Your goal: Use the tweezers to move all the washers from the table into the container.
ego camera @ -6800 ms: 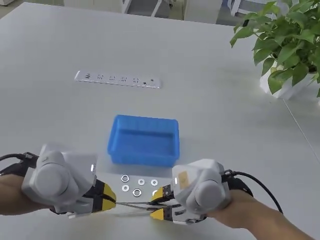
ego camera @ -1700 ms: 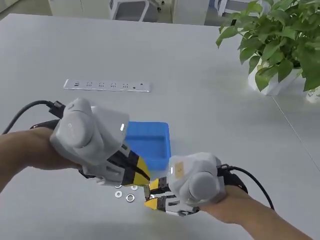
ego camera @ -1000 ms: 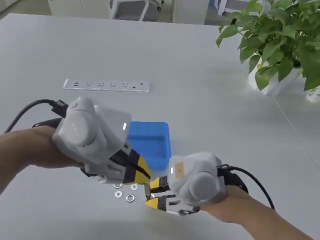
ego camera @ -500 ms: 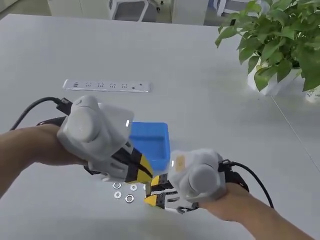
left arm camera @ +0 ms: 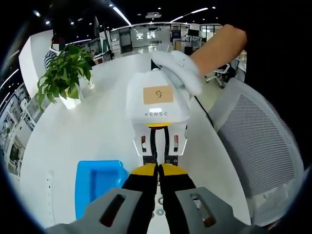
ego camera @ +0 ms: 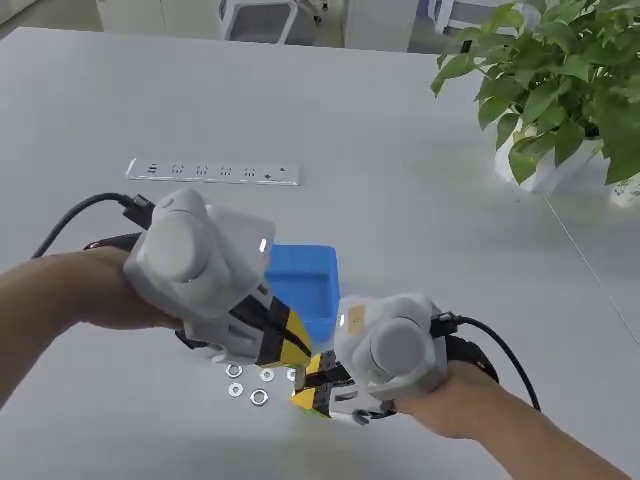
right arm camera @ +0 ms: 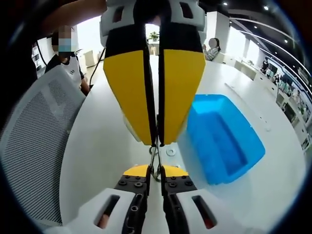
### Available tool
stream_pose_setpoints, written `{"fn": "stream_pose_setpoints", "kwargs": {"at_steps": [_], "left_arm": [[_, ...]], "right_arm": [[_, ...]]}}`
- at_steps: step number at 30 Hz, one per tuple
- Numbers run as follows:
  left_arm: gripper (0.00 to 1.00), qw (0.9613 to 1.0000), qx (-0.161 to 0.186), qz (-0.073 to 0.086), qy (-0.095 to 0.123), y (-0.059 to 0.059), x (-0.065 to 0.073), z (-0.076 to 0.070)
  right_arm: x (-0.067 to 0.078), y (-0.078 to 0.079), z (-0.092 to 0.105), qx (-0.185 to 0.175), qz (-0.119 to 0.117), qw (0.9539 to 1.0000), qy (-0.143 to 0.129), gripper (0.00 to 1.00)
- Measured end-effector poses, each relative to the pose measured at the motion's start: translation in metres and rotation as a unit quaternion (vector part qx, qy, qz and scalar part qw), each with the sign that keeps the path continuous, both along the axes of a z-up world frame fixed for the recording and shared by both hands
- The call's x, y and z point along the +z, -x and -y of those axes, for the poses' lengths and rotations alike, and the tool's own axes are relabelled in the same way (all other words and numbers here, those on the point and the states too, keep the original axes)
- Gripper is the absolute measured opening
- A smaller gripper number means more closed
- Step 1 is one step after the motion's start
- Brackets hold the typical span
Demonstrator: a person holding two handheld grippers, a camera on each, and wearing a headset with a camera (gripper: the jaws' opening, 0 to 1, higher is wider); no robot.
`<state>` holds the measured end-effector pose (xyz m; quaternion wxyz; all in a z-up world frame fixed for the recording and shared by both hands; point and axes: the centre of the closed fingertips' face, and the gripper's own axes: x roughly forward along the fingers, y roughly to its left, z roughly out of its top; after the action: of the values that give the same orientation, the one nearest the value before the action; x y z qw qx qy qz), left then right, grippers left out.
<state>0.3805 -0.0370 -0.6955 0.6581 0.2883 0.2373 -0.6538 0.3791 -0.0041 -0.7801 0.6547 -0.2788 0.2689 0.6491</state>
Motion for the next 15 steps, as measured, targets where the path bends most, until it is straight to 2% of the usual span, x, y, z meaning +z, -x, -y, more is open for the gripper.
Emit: {"fn": "stream_pose_setpoints", "kwargs": {"at_steps": [15], "left_arm": [[0.06,1.0000,0.005,0.003,0.004,-0.0010,0.0001,0.0003]], "right_arm": [[0.0001,0.0003,0.0008,-0.015,-0.007,0.9999,0.000,0.08]]}}
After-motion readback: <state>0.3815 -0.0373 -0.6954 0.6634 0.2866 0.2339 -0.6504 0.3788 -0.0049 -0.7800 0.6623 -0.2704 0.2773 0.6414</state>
